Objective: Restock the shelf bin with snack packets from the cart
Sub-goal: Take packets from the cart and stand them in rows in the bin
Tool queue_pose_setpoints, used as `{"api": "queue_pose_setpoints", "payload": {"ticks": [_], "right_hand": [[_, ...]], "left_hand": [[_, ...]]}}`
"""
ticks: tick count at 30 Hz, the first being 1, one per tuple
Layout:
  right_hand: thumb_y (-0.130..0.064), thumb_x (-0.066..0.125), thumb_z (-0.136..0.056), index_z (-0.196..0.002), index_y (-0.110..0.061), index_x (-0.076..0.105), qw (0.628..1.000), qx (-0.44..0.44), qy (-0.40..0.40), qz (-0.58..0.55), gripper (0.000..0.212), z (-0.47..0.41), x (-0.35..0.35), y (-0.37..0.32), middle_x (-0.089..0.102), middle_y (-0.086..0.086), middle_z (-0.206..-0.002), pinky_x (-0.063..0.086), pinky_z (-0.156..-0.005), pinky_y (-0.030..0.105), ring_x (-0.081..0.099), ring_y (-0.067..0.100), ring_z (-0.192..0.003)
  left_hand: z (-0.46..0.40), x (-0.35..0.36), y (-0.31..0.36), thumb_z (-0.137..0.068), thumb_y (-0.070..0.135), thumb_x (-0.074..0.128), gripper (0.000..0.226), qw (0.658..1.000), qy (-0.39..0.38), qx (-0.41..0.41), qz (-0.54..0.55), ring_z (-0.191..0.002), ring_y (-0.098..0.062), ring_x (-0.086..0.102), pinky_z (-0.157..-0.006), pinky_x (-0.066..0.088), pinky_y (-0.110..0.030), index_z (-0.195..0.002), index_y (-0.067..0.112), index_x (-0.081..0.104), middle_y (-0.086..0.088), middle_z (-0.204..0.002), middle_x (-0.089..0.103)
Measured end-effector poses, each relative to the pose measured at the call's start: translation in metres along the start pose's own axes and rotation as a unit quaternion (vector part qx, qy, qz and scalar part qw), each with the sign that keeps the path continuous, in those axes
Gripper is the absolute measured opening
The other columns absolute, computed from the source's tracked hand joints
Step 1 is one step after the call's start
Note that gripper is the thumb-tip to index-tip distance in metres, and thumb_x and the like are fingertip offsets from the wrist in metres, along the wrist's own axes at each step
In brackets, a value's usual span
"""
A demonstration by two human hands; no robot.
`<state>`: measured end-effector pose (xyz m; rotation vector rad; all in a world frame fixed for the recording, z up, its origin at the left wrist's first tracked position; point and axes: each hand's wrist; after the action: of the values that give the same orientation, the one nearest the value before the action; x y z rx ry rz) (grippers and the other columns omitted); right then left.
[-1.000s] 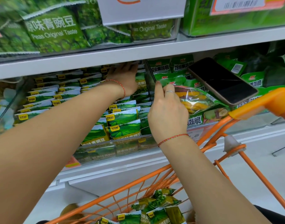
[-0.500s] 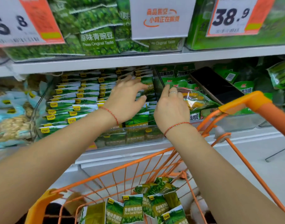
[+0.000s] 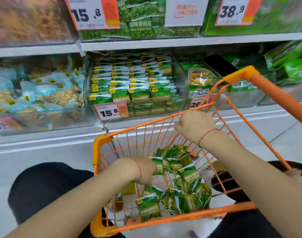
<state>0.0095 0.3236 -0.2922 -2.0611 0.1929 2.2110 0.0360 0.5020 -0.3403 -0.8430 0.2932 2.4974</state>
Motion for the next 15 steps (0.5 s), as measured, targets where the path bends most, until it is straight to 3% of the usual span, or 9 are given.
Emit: {"api": "queue_pose_setpoints", "payload": {"ticks": [2, 4, 7, 9, 10, 12, 13, 15], "right_hand": [[-0.028, 0.046, -0.095, -0.056, -0.016, 0.037, 0.986, -0.03, -0.163, 0.036, 0.042, 0.016, 0.019, -0.004, 0.035, 0.001, -0.051, 0.024, -0.044, 0.023, 0.03, 0.015, -0.044], [-0.037, 0.054, -0.093, -0.072, -0.011, 0.057, 0.943, -0.028, -0.327, 0.048, 0.034, 0.028, 0.033, -0.005, 0.049, 0.0, -0.063, 0.042, -0.053, 0.029, 0.045, 0.016, -0.056], [-0.034, 0.056, -0.094, -0.112, -0.01, 0.06, 0.872, -0.007, -0.49, 0.021, 0.03, 0.039, 0.042, -0.002, 0.057, -0.001, -0.094, 0.047, -0.084, 0.032, 0.055, 0.015, -0.081], [-0.026, 0.051, -0.097, -0.129, -0.005, 0.052, 0.848, -0.019, -0.526, 0.069, 0.038, 0.041, 0.058, -0.002, 0.056, 0.008, -0.123, 0.045, -0.095, 0.032, 0.056, 0.018, -0.106], [-0.026, 0.051, -0.097, -0.127, -0.005, 0.052, 0.838, -0.029, -0.537, 0.088, 0.037, 0.042, 0.068, -0.003, 0.055, 0.01, -0.129, 0.05, -0.087, 0.032, 0.056, 0.02, -0.109], [-0.037, 0.061, -0.089, -0.103, -0.011, 0.059, 0.806, -0.074, -0.574, 0.121, 0.03, 0.043, 0.083, -0.009, 0.062, 0.007, -0.107, 0.049, -0.063, 0.031, 0.058, 0.02, -0.088], [-0.039, 0.064, -0.087, -0.097, -0.012, 0.059, 0.797, -0.096, -0.58, 0.137, 0.03, 0.045, 0.087, -0.013, 0.06, 0.004, -0.095, 0.046, -0.061, 0.031, 0.055, 0.021, -0.08], [-0.037, 0.068, -0.084, -0.109, -0.009, 0.06, 0.809, -0.141, -0.548, 0.158, 0.038, 0.048, 0.091, -0.021, 0.053, 0.001, -0.084, 0.043, -0.062, 0.032, 0.052, 0.022, -0.08]], "left_hand": [[0.007, 0.007, 0.04, -0.093, 0.023, 0.057, 0.034, 0.99, -0.016, 0.097, -0.101, -0.095, -0.033, 0.057, -0.084, 0.051, -0.038, -0.11, -0.006, 0.055, -0.021, -0.103, 0.058], [-0.029, 0.034, 0.038, -0.089, 0.037, 0.064, 0.061, 0.981, -0.059, 0.135, -0.13, -0.12, -0.032, 0.05, -0.094, 0.047, -0.042, -0.138, 0.007, 0.044, -0.011, -0.136, 0.049], [-0.053, 0.056, 0.052, -0.087, 0.053, 0.058, 0.072, 0.977, -0.074, 0.155, -0.128, -0.124, -0.029, 0.048, -0.098, 0.045, -0.041, -0.141, 0.008, 0.041, -0.01, -0.143, 0.045], [-0.059, 0.061, 0.062, -0.086, 0.057, 0.057, 0.075, 0.981, -0.036, 0.185, -0.044, -0.116, -0.03, 0.054, -0.094, 0.048, -0.039, -0.138, 0.005, 0.043, -0.013, -0.135, 0.052], [-0.064, 0.064, 0.065, -0.085, 0.057, 0.059, 0.075, 0.981, -0.015, 0.195, -0.014, -0.114, -0.03, 0.055, -0.094, 0.048, -0.039, -0.136, 0.004, 0.043, -0.014, -0.132, 0.053], [-0.071, 0.071, 0.068, -0.081, 0.054, 0.065, 0.073, 0.978, 0.003, 0.207, 0.015, -0.111, -0.031, 0.055, -0.093, 0.049, -0.04, -0.133, 0.007, 0.044, -0.014, -0.129, 0.056], [-0.074, 0.076, 0.068, -0.08, 0.051, 0.068, 0.075, 0.977, 0.005, 0.21, 0.027, -0.112, -0.031, 0.055, -0.093, 0.048, -0.04, -0.135, 0.01, 0.041, -0.013, -0.13, 0.055], [-0.077, 0.086, 0.066, -0.078, 0.045, 0.073, 0.08, 0.976, 0.008, 0.212, 0.045, -0.118, -0.032, 0.052, -0.096, 0.046, -0.039, -0.141, 0.013, 0.034, -0.012, -0.135, 0.052]]}}
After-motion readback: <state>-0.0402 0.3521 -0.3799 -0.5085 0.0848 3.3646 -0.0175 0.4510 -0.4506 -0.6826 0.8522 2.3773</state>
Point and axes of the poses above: each hand's wrist, its own z-axis away from the middle knuckle, its own x-axis out of the palm, y = z × x
